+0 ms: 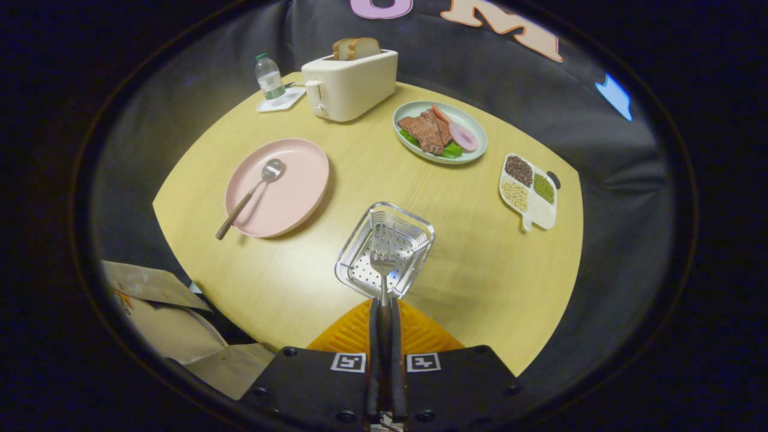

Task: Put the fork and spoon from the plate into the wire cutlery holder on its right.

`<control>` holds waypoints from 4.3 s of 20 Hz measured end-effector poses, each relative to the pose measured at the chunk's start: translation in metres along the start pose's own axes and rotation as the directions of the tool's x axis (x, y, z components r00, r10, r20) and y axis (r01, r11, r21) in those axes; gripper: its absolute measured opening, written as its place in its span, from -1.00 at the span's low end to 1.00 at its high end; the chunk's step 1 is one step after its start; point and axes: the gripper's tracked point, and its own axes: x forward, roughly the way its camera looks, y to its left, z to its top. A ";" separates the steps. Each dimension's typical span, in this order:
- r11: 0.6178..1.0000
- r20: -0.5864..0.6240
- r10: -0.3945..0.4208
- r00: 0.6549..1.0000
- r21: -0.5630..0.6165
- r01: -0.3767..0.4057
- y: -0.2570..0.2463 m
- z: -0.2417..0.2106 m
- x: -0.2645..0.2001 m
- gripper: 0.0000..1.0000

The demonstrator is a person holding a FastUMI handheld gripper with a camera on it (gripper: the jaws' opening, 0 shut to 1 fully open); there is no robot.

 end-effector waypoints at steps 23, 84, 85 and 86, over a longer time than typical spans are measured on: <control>0.987 0.504 -0.125 0.854 0.152 0.055 0.076 0.116 -0.028 1.00; 0.997 0.095 -0.081 0.992 0.029 0.078 0.027 0.030 -0.015 -0.86; 0.996 0.087 -0.085 0.993 0.028 0.083 0.022 0.024 -0.017 -0.86; 0.996 0.076 -0.087 0.993 0.028 0.085 0.018 0.019 -0.019 -0.86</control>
